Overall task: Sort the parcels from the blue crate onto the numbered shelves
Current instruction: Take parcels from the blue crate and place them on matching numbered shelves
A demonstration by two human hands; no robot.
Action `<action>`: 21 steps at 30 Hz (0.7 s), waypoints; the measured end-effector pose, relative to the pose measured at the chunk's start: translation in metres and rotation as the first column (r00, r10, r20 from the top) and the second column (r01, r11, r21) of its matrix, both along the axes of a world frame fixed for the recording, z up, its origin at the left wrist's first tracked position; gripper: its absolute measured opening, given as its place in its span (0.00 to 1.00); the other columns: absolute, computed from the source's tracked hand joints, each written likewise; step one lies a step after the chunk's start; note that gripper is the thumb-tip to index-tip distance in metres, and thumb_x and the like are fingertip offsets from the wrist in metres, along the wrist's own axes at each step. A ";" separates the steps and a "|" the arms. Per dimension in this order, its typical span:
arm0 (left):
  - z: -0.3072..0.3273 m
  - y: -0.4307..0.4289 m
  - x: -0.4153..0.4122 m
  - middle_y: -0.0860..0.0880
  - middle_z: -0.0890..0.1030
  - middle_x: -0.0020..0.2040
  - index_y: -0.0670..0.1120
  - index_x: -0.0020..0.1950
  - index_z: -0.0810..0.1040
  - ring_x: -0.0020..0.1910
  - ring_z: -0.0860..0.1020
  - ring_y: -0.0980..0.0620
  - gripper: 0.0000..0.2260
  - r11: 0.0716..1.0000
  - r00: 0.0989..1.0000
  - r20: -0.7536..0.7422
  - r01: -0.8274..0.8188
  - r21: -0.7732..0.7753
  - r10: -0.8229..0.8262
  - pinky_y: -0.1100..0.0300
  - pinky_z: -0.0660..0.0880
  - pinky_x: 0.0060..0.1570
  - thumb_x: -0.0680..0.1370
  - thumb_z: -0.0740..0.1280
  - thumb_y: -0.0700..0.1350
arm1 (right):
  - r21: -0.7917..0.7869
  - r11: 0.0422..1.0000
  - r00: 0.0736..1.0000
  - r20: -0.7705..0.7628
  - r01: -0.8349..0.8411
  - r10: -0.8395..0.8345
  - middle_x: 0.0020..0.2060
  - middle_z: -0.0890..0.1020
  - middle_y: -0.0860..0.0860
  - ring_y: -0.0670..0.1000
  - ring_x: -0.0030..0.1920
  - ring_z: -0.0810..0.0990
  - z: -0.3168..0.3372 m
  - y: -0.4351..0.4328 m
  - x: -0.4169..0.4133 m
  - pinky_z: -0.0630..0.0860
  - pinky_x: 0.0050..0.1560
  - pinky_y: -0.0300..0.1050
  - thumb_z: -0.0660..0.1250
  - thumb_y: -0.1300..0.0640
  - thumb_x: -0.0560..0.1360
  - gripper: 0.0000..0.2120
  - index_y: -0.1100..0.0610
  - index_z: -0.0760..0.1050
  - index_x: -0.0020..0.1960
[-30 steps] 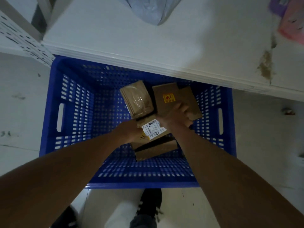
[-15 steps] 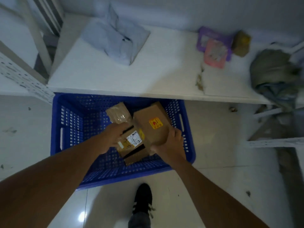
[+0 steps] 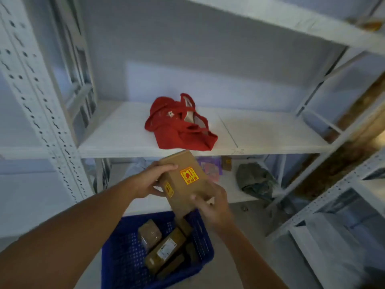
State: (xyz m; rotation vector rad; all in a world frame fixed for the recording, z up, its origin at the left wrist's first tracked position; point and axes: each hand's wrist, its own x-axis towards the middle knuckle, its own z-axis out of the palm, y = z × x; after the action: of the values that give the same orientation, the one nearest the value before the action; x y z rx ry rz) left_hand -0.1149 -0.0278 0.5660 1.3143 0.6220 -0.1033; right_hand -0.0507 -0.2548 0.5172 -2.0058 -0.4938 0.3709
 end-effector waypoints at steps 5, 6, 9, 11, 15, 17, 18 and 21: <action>0.151 0.001 -0.033 0.41 0.80 0.60 0.53 0.65 0.75 0.60 0.80 0.39 0.21 0.992 0.958 0.259 -0.114 -0.050 0.123 0.36 0.80 0.54 0.75 0.73 0.57 | 0.280 0.947 0.897 -0.443 0.157 -0.018 0.60 0.78 0.46 0.52 0.61 0.79 0.167 -0.005 -0.013 0.79 0.53 0.55 0.67 0.32 0.76 0.23 0.46 0.73 0.63; 0.176 -0.003 -0.039 0.41 0.80 0.59 0.52 0.65 0.74 0.58 0.80 0.40 0.20 0.988 0.934 0.323 -0.136 -0.078 0.154 0.37 0.81 0.54 0.76 0.72 0.55 | 0.309 0.947 0.872 -0.483 0.088 0.076 0.61 0.79 0.48 0.54 0.62 0.79 0.191 -0.005 -0.016 0.80 0.58 0.61 0.68 0.30 0.74 0.23 0.44 0.73 0.61; 0.228 -0.018 -0.055 0.45 0.80 0.53 0.50 0.67 0.73 0.53 0.80 0.45 0.19 0.965 0.831 0.493 -0.191 -0.180 0.256 0.41 0.82 0.52 0.77 0.71 0.50 | 0.362 0.929 0.893 -0.388 -0.081 0.229 0.58 0.82 0.50 0.54 0.59 0.82 0.258 0.000 -0.031 0.84 0.51 0.60 0.74 0.36 0.71 0.24 0.46 0.75 0.60; 0.248 -0.024 -0.067 0.45 0.78 0.55 0.50 0.67 0.73 0.57 0.79 0.46 0.23 0.955 0.789 0.543 -0.194 -0.225 0.288 0.41 0.80 0.55 0.74 0.73 0.49 | 0.402 0.913 0.928 -0.309 -0.072 0.209 0.60 0.81 0.54 0.56 0.59 0.82 0.296 0.002 -0.037 0.85 0.46 0.56 0.78 0.46 0.72 0.24 0.51 0.74 0.63; 0.279 -0.020 -0.100 0.41 0.77 0.67 0.52 0.56 0.81 0.67 0.75 0.45 0.21 0.981 0.829 0.526 -0.179 -0.069 0.188 0.39 0.71 0.66 0.68 0.78 0.57 | 0.451 0.870 0.971 -0.024 -0.201 0.237 0.66 0.75 0.50 0.50 0.61 0.79 0.341 -0.022 -0.035 0.83 0.42 0.39 0.79 0.61 0.71 0.37 0.49 0.64 0.74; 0.294 -0.012 -0.111 0.40 0.77 0.68 0.50 0.60 0.81 0.68 0.75 0.42 0.25 0.987 0.849 0.505 -0.135 -0.084 0.159 0.34 0.70 0.66 0.73 0.69 0.66 | 0.366 0.863 0.937 0.169 -0.348 0.306 0.67 0.71 0.40 0.42 0.64 0.74 0.359 -0.038 -0.034 0.81 0.48 0.36 0.82 0.60 0.68 0.45 0.42 0.61 0.76; 0.301 -0.008 -0.115 0.40 0.78 0.67 0.50 0.65 0.80 0.68 0.75 0.40 0.30 0.989 0.860 0.490 -0.109 -0.104 0.146 0.31 0.70 0.64 0.74 0.64 0.70 | 0.331 0.856 0.914 0.224 -0.397 0.337 0.67 0.69 0.36 0.39 0.66 0.71 0.368 -0.044 -0.032 0.79 0.53 0.35 0.83 0.61 0.67 0.48 0.39 0.60 0.76; 0.320 -0.008 -0.122 0.40 0.80 0.66 0.51 0.70 0.77 0.68 0.75 0.35 0.34 0.993 0.861 0.507 0.017 -0.114 0.043 0.27 0.72 0.59 0.73 0.60 0.73 | 0.301 0.823 0.867 0.302 -0.481 0.396 0.70 0.65 0.31 0.43 0.73 0.66 0.386 -0.052 -0.033 0.74 0.59 0.34 0.79 0.70 0.68 0.52 0.33 0.59 0.76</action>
State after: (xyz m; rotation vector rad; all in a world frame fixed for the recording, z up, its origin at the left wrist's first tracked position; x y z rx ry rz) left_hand -0.2368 -0.0362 0.8856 1.1591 0.1660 0.2162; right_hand -0.0841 -0.3065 0.9028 -1.5571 -1.1050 0.3014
